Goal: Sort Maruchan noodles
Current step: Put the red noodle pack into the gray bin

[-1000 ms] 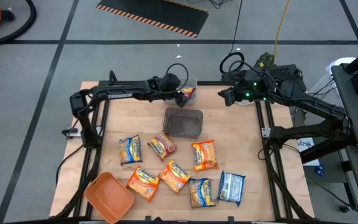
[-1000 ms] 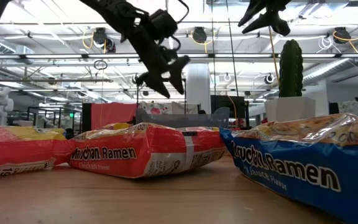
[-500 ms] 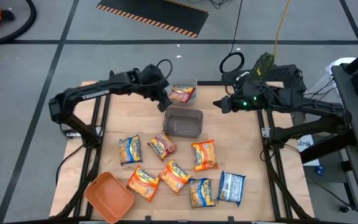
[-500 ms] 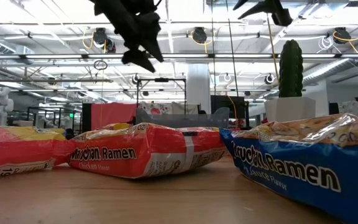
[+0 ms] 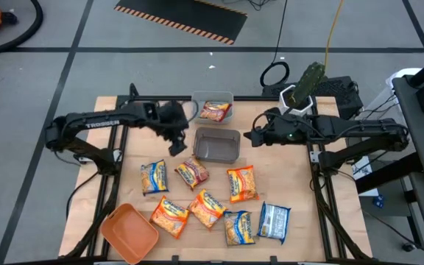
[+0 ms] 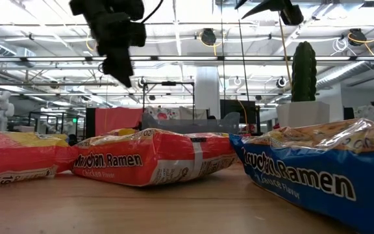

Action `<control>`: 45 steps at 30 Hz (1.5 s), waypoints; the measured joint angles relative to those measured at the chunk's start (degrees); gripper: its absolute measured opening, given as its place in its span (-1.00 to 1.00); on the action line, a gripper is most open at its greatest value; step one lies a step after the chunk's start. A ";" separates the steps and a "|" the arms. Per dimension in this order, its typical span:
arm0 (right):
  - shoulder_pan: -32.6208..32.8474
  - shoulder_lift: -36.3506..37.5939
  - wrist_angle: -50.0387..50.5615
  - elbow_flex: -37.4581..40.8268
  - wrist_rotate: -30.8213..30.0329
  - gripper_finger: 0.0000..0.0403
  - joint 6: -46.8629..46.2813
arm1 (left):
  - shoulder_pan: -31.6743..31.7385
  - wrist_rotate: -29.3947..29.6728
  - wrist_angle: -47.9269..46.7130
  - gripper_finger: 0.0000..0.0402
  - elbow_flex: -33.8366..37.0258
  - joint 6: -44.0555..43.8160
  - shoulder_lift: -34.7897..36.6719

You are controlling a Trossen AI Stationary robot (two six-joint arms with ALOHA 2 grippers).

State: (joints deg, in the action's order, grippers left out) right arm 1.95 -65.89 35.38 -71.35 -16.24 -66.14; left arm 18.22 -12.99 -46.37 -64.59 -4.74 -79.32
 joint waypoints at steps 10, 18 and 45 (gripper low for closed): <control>-1.08 -0.09 -0.19 0.00 -0.16 -0.51 5.95 | -12.39 3.20 8.36 0.33 12.45 5.10 5.12; -5.23 0.23 0.40 0.00 5.24 -0.51 16.54 | -20.02 12.49 16.66 0.33 20.90 0.74 5.13; -15.42 1.02 1.22 0.00 19.44 -0.51 41.55 | -23.02 15.90 32.22 0.33 38.03 3.57 5.09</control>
State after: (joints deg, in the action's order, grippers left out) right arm -13.47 -64.87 36.60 -71.35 3.19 -24.59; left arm -4.80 2.91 -14.15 -26.56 -1.17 -74.24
